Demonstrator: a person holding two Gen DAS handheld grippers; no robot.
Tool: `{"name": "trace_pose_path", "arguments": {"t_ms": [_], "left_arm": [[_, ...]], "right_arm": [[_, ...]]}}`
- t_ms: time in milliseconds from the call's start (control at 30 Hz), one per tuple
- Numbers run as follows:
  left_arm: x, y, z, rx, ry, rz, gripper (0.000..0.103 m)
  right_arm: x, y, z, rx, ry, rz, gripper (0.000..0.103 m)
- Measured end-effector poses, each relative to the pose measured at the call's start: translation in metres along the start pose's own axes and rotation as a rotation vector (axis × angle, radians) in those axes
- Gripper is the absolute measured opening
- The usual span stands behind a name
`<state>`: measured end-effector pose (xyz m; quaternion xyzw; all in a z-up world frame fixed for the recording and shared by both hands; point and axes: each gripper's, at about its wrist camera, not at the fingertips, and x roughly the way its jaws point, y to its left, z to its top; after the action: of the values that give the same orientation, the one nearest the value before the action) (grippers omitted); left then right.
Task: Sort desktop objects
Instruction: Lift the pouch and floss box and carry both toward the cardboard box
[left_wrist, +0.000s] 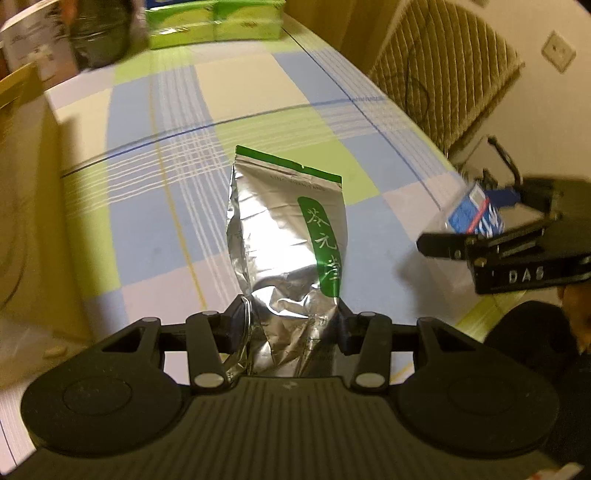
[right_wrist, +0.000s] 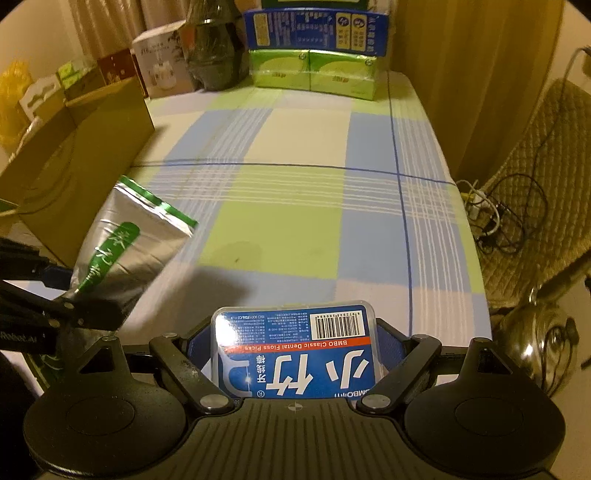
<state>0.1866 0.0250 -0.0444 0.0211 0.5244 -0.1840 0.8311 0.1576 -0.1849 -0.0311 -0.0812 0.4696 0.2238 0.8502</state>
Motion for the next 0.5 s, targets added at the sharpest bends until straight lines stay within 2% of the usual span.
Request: {"name": "trace_pose_path", "arguments": {"t_ms": [167,500], "left_arm": [[-0.031,0.004,-0.020,-0.081,-0.059,-0.011,0.041],[-0.078,0.008,-0.046,-0.124,-0.143,0.028,0.041]], "right_arm": [[-0.024,0.012,-0.016,0.043,-0.037,0.022,0.084],[-0.056,0.041,-0.031,0.020,-0.080,0.045,0.084]]}}
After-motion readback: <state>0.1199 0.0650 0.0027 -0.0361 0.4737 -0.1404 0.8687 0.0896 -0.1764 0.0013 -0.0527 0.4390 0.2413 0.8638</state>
